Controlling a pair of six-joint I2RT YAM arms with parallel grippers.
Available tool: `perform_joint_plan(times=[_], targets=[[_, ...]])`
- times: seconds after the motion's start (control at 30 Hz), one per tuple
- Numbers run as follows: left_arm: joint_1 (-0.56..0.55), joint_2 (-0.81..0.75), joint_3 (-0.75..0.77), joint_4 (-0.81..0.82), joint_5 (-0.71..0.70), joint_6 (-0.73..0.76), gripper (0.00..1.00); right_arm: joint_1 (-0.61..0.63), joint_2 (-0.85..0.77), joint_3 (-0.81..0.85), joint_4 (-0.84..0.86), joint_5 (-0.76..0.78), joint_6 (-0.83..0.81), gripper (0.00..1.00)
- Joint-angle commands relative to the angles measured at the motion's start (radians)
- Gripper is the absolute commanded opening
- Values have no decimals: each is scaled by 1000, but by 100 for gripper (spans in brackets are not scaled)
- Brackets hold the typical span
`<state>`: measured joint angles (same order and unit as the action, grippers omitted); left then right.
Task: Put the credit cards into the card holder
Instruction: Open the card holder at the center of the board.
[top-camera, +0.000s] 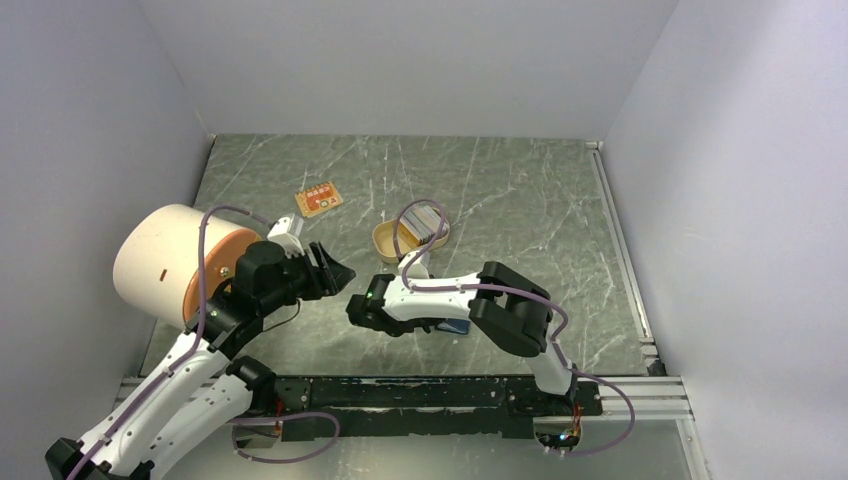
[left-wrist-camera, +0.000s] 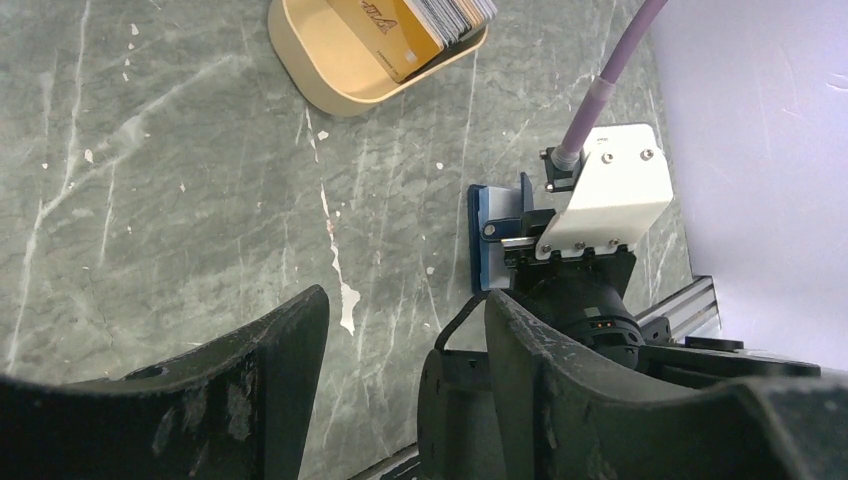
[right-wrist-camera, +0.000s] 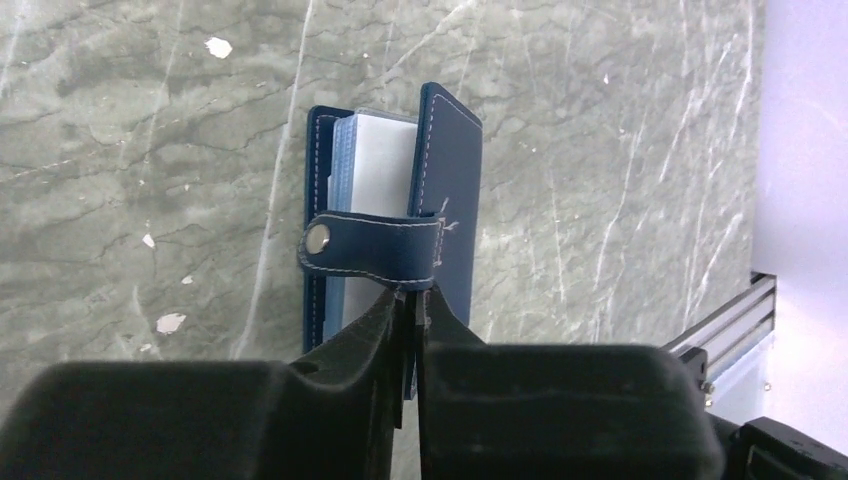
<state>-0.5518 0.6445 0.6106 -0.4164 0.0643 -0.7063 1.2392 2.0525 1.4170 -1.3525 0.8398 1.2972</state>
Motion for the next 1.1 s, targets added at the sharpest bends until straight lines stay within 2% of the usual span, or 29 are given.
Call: perform_joint_plan(times=[0.0,0.17,0.43,0.63,0.87,1.07], targets=[[-2,2,30,15,-14,11,64,2,-19,5,-43,66,48,2],[-3,28,24,27,-5,2,63,23,-82,-12,40,60,-14,0],[-3,96,23,50,66,-12,59,75,-261,-43,382,-69,-210,0],[-3,153,20,50,114,-10,59,37,-465,-312,717,-207,-239,0],[-3,276,-19,164,299,-5,66,19,-654,-589,932,-243,-208,0],[-3,357,-78,305,387,-39,72,1,-786,-733,1048,-253,-190,0]])
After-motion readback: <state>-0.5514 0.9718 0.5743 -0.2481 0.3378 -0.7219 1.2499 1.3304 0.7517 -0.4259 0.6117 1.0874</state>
